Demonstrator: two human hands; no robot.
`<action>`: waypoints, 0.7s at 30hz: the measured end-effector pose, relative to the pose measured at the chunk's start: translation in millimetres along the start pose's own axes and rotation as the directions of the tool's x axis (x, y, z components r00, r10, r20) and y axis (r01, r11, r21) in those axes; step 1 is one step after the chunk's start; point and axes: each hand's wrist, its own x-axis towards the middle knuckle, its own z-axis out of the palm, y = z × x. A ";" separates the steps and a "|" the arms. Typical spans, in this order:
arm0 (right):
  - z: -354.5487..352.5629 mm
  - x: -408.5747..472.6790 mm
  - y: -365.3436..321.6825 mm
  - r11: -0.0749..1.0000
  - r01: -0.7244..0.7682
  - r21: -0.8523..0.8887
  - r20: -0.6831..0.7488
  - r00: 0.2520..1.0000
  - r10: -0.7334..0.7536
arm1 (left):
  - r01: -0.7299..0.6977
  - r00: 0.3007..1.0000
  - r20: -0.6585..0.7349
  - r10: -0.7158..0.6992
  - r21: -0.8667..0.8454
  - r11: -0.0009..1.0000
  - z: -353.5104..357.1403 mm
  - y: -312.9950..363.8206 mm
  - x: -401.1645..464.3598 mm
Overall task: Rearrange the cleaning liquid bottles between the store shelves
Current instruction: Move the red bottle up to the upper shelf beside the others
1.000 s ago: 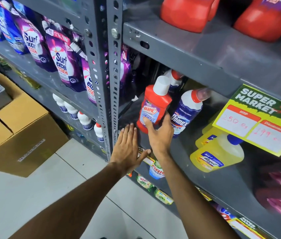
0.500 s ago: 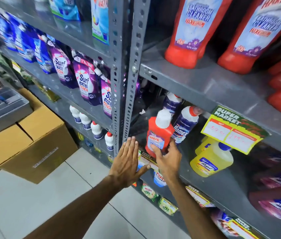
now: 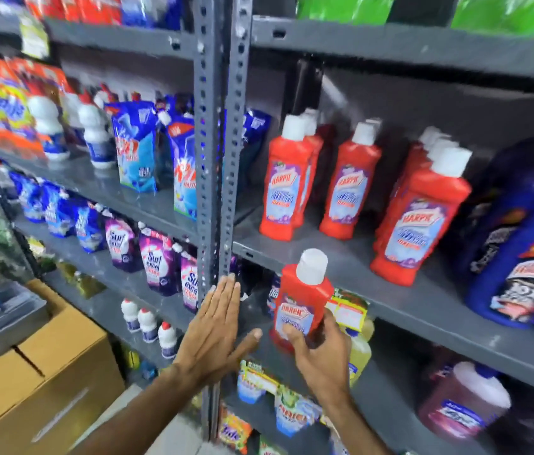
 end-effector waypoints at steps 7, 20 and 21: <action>-32.5 54.8 -75.3 0.987 0.158 0.016 -0.141 0.978 -0.155 | -0.040 0.993 -0.107 0.049 0.084 0.996 -43.3 18.6 63.8; -44.3 160.5 -95.5 0.995 0.043 -0.092 -0.146 0.988 -0.056 | 0.139 0.981 0.112 -0.158 0.164 0.977 -30.3 25.0 122.6; -43.4 164.4 -93.6 0.994 0.034 -0.101 -0.139 0.989 -0.048 | 0.145 0.979 0.117 -0.166 0.170 0.975 -28.7 25.2 123.6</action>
